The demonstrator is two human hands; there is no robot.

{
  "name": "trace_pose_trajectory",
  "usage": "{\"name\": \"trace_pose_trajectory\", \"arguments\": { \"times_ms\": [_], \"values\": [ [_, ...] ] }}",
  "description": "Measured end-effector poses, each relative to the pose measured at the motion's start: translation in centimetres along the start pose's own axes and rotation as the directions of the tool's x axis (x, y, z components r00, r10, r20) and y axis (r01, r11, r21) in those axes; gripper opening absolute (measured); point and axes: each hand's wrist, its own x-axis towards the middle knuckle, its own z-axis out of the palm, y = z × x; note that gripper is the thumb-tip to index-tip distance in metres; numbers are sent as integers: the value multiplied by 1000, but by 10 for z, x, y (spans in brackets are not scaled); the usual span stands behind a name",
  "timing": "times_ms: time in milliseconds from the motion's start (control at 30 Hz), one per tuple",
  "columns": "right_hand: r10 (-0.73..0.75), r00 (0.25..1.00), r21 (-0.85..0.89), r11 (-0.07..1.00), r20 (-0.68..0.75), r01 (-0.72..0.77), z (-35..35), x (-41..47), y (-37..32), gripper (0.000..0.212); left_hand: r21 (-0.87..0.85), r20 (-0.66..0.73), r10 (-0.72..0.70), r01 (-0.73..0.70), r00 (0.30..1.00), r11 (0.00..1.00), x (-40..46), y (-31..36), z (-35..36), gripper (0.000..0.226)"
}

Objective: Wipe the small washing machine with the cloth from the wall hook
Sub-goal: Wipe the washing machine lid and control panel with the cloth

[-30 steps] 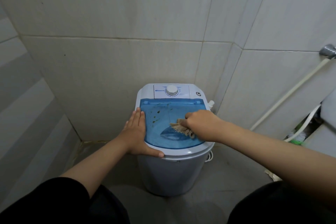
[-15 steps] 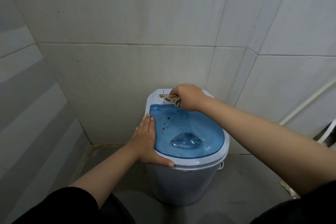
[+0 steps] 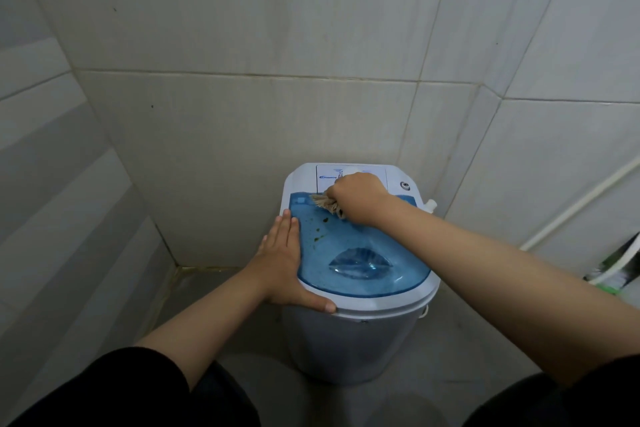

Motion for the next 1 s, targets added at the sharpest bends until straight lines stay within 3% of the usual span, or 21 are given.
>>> {"name": "trace_pose_trajectory", "arguments": {
  "times_ms": [200, 600, 833, 1000],
  "values": [
    [-41, 999, 43, 998, -21, 41, 1, -20, -4, 35, 6, 3, -2, 2, 1000, 1000, -1, 0, 0, 161],
    [-161, 981, 76, 985, 105, 154, -19, -58, -10, 39, 2, 2, -3, 3, 1000, 1000, -2, 2, -1, 163],
    [-156, 927, 375, 927, 341, 18, -46, -53, 9, 40, -4, 1, 10, -10, 1000, 1000, -2, 1, 0, 161],
    [30, 997, 458, 887, 72, -60, -47, -15, 13, 32, -15, -13, 20, -20, 1000, 1000, -1, -1, 1, 161]
  ]
}}
